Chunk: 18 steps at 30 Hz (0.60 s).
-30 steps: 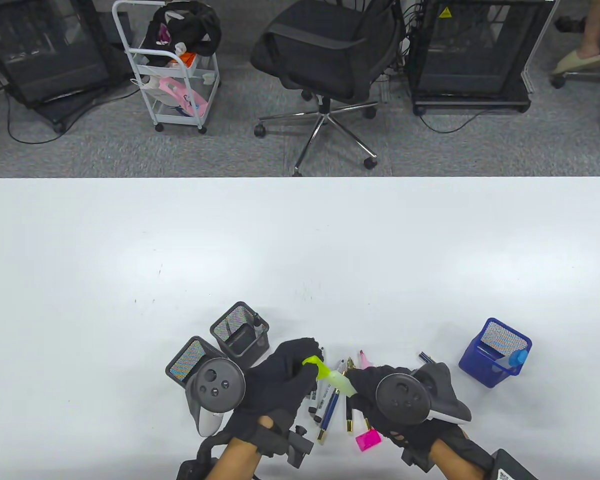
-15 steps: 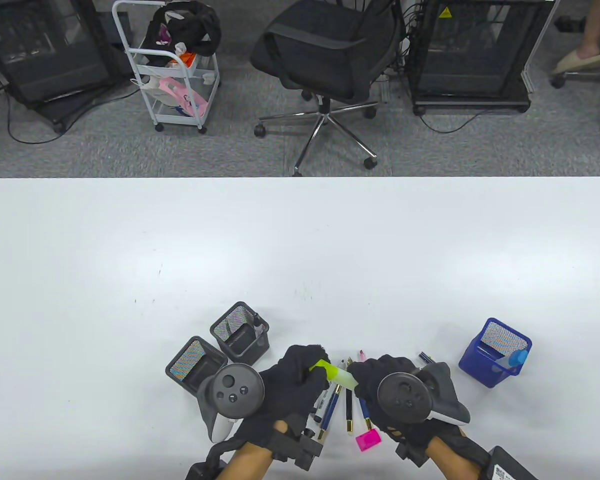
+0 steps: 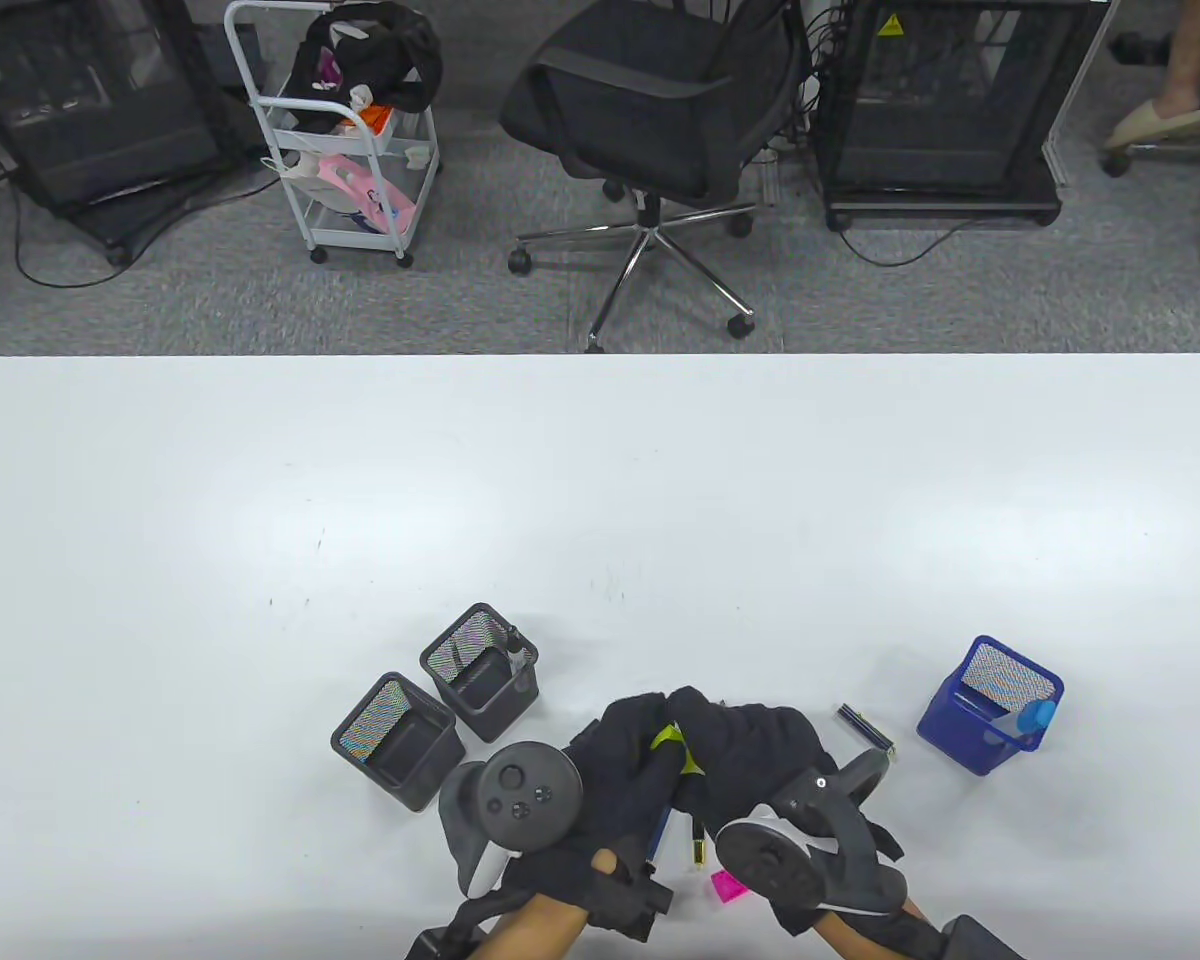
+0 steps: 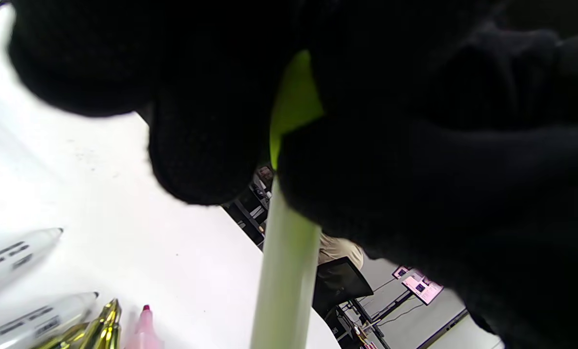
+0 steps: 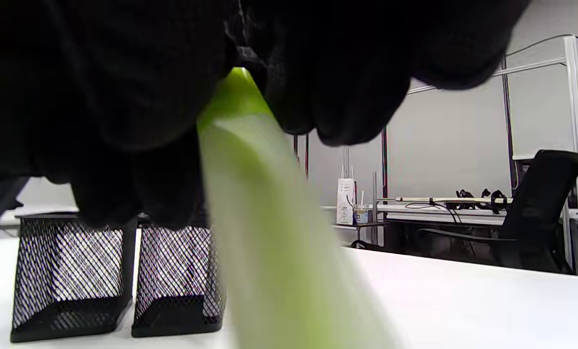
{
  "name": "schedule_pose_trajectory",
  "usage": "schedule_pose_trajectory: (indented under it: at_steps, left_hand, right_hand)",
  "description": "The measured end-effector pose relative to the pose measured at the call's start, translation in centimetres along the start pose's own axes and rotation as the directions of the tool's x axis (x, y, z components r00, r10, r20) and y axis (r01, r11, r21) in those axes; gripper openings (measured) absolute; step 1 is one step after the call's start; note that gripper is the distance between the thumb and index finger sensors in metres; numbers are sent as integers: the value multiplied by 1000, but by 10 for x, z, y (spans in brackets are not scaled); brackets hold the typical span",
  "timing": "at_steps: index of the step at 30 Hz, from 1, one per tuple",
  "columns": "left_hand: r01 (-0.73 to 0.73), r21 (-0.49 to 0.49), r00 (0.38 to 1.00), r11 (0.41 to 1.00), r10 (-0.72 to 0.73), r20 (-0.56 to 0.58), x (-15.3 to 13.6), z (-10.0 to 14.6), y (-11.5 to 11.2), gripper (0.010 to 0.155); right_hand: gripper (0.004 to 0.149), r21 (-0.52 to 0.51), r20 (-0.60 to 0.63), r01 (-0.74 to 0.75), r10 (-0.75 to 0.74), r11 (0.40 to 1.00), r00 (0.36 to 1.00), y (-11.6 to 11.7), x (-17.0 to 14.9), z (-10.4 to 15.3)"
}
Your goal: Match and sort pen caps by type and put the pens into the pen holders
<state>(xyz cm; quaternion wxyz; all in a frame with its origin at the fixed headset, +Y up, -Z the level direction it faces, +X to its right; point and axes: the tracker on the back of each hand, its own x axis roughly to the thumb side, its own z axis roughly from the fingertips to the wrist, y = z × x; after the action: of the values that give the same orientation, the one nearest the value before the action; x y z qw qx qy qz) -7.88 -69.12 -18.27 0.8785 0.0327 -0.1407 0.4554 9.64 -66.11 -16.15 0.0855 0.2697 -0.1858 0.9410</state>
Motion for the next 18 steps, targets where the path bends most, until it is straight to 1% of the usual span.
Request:
schedule_pose_trajectory:
  at_steps: [3,6,9,11,14,18]
  left_hand:
    - [-5,-29,1000,1000,5,-12,-2,0,-2,50]
    - [-23,-66,1000,998,23,-2,-6,0,-3,53]
    - [-114,-128,993,985,115,7,-11,-1,-5,56]
    - [-122,-135,992,983,126,23,-11,-2,-5,57]
    - [-69,-138,996,988,76,44,-12,-2,-3,59]
    - [-32,-140,997,990,40,59,-13,-2,-3,59]
  right_hand:
    - [82,3,12,-19,19,1000,1000,5,4,0]
    - [78,37,8,-33,32,999,999,7,3,0]
    - [74,49,-13,-11,11,999,1000,4,-6,0]
    - [70,56,-44,-2,4,998,999,-2,-19,0]
    - [62,7,-127,31,-30,999,991,-19,-46,2]
    - [59,-154,-271,20,-62,988,960,-61,-94,14]
